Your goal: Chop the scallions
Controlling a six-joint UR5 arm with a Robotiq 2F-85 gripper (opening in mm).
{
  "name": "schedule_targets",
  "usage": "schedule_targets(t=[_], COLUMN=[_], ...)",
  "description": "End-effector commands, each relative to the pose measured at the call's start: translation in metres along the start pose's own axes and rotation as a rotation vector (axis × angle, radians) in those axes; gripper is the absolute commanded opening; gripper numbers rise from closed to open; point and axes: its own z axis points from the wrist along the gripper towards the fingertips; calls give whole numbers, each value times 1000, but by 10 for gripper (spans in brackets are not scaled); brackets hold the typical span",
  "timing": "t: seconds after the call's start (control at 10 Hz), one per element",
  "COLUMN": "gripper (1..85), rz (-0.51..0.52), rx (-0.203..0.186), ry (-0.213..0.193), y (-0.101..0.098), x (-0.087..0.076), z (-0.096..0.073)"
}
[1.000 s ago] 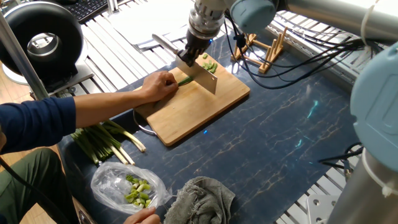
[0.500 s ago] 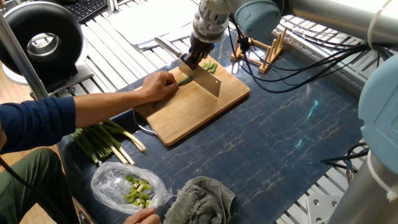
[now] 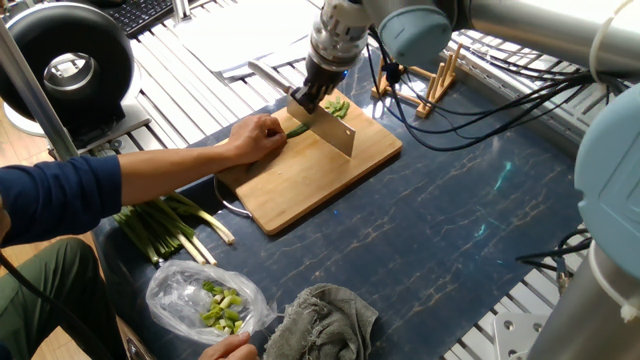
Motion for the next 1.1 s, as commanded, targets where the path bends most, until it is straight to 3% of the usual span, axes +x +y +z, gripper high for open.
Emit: schedule_targets(t=[0.0, 0.4, 0.7, 1.0], gripper=[13, 13, 13, 13], rz=[8, 9, 29, 8], rx=[-19, -20, -5, -26], ry=[-7, -4, -21, 8], y=[-1, -2, 4, -6], x=[-7, -12, -29, -38], z=[-3, -2, 9, -9])
